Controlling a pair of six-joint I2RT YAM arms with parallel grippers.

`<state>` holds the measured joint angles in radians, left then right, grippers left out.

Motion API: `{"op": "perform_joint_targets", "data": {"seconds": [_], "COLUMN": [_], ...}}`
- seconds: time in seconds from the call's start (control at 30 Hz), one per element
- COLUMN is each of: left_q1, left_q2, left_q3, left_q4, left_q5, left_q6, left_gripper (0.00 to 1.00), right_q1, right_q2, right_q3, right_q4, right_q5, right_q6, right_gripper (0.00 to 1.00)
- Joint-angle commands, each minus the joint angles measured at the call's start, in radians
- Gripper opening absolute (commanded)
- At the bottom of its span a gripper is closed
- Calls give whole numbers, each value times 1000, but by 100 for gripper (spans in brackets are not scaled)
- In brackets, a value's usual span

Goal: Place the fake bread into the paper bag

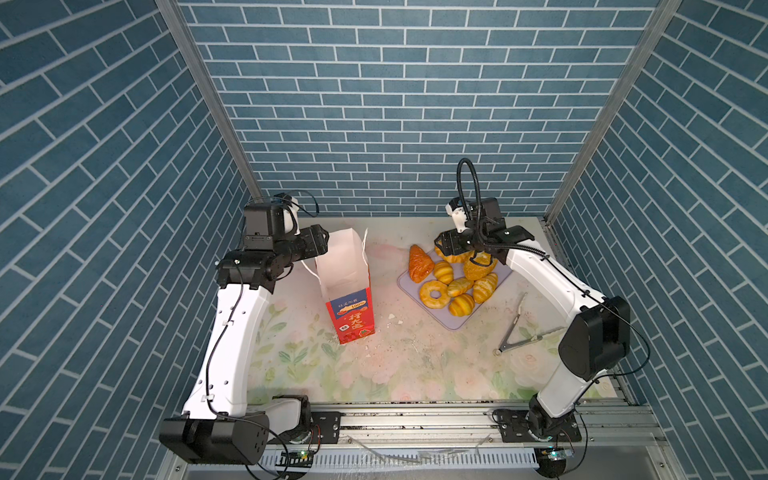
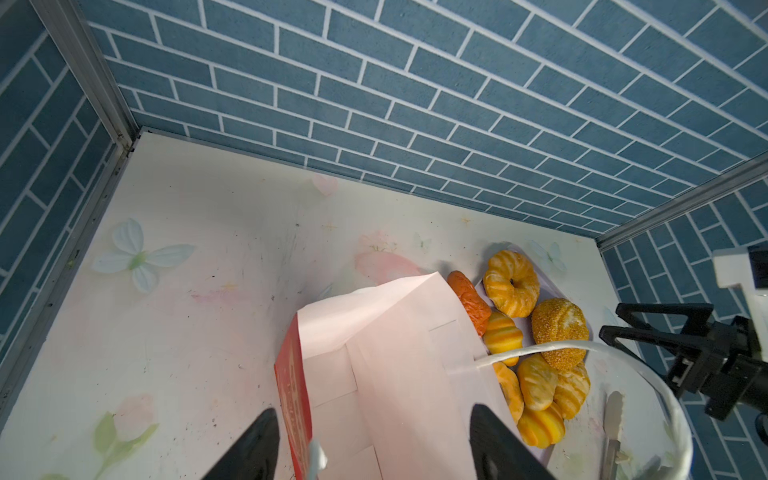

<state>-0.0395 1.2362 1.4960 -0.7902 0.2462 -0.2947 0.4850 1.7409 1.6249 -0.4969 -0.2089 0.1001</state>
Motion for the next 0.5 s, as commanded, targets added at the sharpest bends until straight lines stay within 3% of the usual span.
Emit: {"op": "perform_joint_targets", "data": {"seconds": [0.0, 0.3, 0.47], "left_q1": [2, 3, 4], "left_q2": [-9, -24, -33], "left_q3": [0, 38, 34], "left_q4": [-28, -111, -133], "left_q5": [-23, -23, -13], "left_q6": [18, 56, 57], "left_gripper": [73, 72, 65], "right_q1": [37, 165, 231], "right_q2": [39, 144, 219], "right_q3": [111, 317, 408], "right_q4": [-75, -131, -122], "right_q5": [-119, -225, -284], "right_q6": [-13, -136, -208], "right_gripper": [76, 72, 66]}}
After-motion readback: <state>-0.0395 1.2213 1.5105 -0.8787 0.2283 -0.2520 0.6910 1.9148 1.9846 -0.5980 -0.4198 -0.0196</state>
